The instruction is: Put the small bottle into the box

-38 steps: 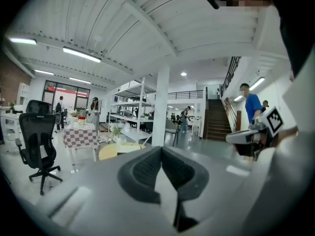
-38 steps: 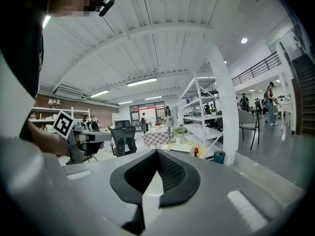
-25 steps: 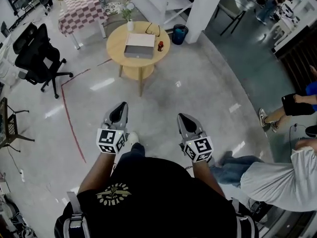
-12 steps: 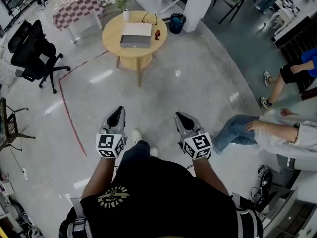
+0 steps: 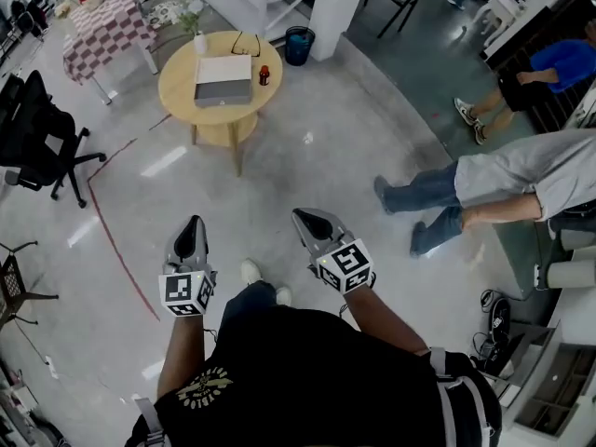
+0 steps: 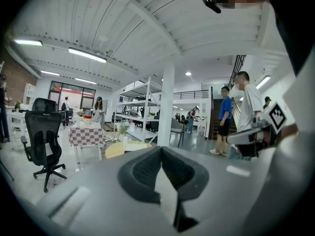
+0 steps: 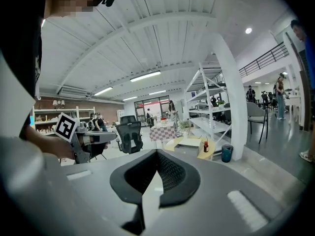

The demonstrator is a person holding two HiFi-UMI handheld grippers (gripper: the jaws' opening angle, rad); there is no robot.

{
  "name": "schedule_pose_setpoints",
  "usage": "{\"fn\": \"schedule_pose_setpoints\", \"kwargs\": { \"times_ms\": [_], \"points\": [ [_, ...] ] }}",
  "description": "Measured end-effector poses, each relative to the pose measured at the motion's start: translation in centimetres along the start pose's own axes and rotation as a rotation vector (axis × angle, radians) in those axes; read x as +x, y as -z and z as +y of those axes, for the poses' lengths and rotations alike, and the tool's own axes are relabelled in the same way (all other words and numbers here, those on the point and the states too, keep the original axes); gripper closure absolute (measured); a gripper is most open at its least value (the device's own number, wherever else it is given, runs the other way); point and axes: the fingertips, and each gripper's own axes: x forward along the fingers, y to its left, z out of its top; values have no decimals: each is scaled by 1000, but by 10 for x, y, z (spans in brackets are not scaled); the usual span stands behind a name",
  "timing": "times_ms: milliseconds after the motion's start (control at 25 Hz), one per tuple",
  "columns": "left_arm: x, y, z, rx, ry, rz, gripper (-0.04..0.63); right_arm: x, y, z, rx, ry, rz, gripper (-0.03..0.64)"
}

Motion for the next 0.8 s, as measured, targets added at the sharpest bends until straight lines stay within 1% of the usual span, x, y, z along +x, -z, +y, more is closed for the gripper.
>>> {"fn": "schedule_pose_setpoints", "kwargs": {
  "times_ms": [120,200,440,560,640,800],
  "points": [
    [20,-8,15,-15,4,-7,595,18,-17,-8,-19,7,-5,609],
    [38,-16,26,-26,21,-15,595,32,-29,-15,-31,22,-10,609],
    [87,-55,26,-14,108,-73,595,43,-64,-38,-58,92,-42,609],
    [106,-67,44,-4,151,-90,595,63,-74,-38,-60,128,-47,609],
    [111,-68,50,-4,160,-90,595,68,-76,-37,-54,136,-44,609],
    [114,-60,52,-12,144,-76,595,69,-70,-46,-42,135,-24,609]
  ]
}}
